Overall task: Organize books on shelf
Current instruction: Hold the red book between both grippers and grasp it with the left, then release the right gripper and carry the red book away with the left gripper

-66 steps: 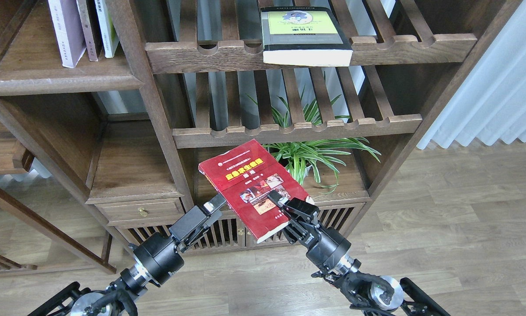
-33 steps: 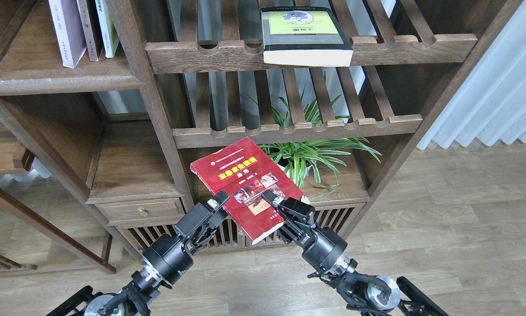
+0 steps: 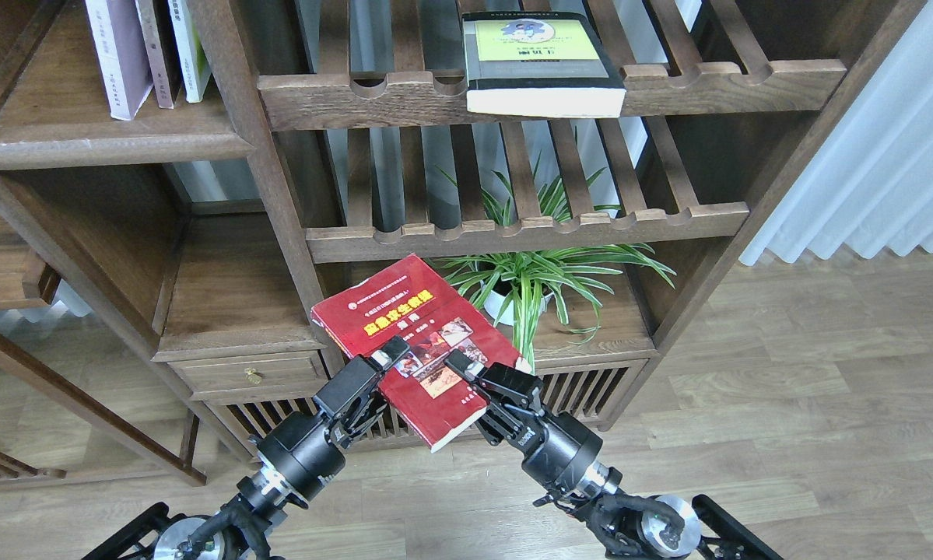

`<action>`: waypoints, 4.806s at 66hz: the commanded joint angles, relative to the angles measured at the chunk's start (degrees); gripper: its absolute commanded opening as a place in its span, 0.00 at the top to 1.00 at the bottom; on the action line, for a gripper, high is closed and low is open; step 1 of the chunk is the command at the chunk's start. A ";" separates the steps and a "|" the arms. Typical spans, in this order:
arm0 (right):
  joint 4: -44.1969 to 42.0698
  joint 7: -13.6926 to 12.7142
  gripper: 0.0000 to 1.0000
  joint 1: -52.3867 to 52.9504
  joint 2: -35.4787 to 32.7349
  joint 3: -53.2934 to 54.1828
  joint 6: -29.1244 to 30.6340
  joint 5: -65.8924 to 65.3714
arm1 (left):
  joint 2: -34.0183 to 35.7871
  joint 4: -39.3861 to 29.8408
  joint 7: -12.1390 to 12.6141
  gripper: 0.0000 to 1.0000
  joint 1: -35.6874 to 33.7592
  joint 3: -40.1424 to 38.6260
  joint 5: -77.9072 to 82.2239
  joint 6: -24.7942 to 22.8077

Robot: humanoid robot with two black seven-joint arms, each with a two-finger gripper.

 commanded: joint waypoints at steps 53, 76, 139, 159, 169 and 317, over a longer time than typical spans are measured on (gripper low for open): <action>0.00 0.00 0.93 -0.44 0.00 -0.71 0.00 -0.03 | 0.23 -1.23 0.15 0.65 -0.61 1.07 0.02 0.00; 0.00 0.00 0.92 -0.44 0.00 -0.71 0.00 -0.03 | 0.23 -1.23 0.15 0.92 -0.70 1.86 0.02 0.00; -0.08 0.00 0.15 -0.62 0.00 5.35 0.00 -2.40 | 2.87 -1.49 0.15 0.92 -0.09 1.86 0.02 0.00; -0.70 0.00 0.13 -0.53 0.00 13.52 0.00 -2.84 | 8.31 -1.66 4.28 0.92 -0.09 2.03 0.20 0.00; -0.88 0.00 0.13 0.17 0.00 14.05 0.00 -3.37 | 13.24 -3.51 5.08 0.92 0.27 2.91 0.20 0.00; -11.33 1.28 0.13 4.75 0.00 13.61 0.00 -13.47 | 63.34 -4.48 5.78 0.92 -24.78 -3.24 -2.27 0.00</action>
